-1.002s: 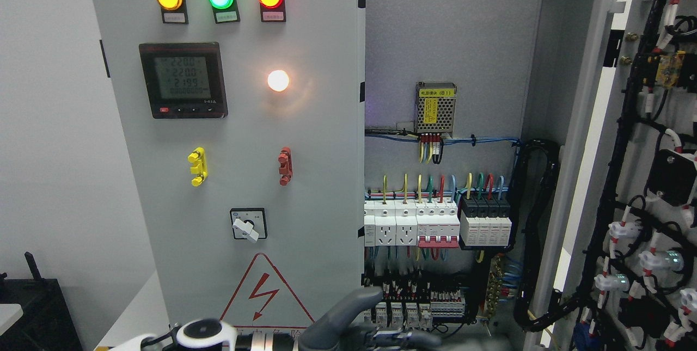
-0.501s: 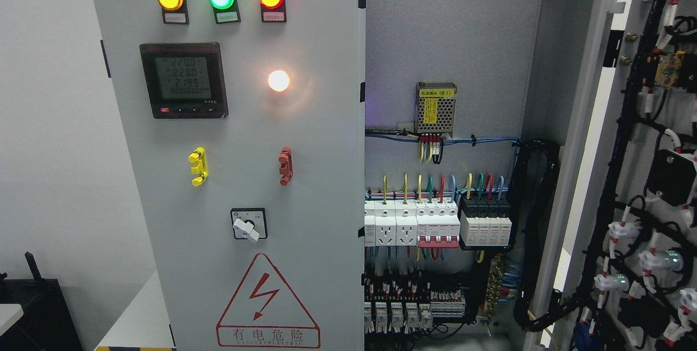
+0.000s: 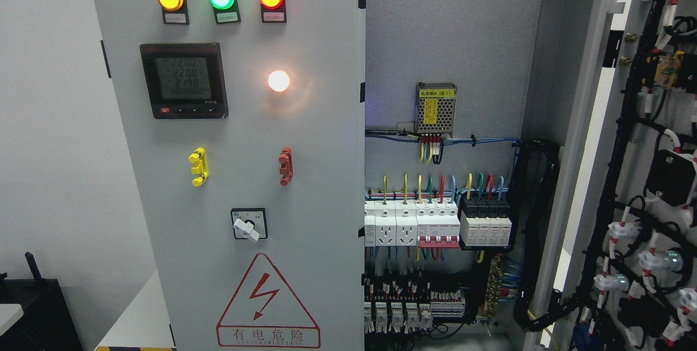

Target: Open door with both hands

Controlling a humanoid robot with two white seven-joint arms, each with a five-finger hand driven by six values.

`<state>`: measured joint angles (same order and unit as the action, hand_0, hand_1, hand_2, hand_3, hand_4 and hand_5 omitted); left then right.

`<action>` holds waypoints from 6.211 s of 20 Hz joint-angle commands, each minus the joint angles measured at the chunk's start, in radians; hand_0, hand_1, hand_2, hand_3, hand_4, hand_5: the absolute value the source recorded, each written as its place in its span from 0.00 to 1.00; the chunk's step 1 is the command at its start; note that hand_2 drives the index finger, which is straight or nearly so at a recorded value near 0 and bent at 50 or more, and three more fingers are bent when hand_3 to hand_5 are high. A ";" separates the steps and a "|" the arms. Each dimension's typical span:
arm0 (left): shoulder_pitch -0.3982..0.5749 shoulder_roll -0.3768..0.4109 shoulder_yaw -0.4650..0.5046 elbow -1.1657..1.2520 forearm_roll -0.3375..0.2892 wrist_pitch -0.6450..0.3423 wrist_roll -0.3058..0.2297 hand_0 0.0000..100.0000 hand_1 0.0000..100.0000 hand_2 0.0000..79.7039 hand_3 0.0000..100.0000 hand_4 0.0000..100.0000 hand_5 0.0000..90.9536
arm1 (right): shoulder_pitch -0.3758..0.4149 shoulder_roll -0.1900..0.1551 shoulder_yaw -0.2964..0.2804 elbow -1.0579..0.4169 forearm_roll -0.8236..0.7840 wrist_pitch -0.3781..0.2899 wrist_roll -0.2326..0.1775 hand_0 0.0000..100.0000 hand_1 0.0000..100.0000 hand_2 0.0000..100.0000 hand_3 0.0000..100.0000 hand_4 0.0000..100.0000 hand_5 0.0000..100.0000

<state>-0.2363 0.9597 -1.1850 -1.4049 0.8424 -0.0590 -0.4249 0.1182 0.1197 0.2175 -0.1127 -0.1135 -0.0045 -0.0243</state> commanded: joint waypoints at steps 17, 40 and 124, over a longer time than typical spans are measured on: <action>0.273 -0.808 0.404 1.237 -0.334 -0.111 0.017 0.00 0.00 0.00 0.00 0.03 0.00 | 0.000 0.000 0.000 0.001 0.000 0.000 0.000 0.00 0.00 0.00 0.00 0.00 0.00; 0.287 -1.007 1.081 1.367 -0.833 -0.120 0.130 0.00 0.00 0.00 0.00 0.03 0.00 | 0.000 0.000 -0.001 -0.001 -0.002 0.000 0.000 0.00 0.00 0.00 0.00 0.00 0.00; 0.276 -1.007 1.276 1.400 -0.804 -0.088 0.253 0.00 0.00 0.00 0.00 0.03 0.00 | 0.554 -0.304 0.187 -1.805 -0.009 -0.302 0.084 0.00 0.00 0.00 0.00 0.00 0.00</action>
<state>0.0399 -0.0476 0.0886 0.0000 0.0369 -0.1473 -0.1729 0.7350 -0.1821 0.3792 -1.8277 -0.1227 -0.2941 0.0751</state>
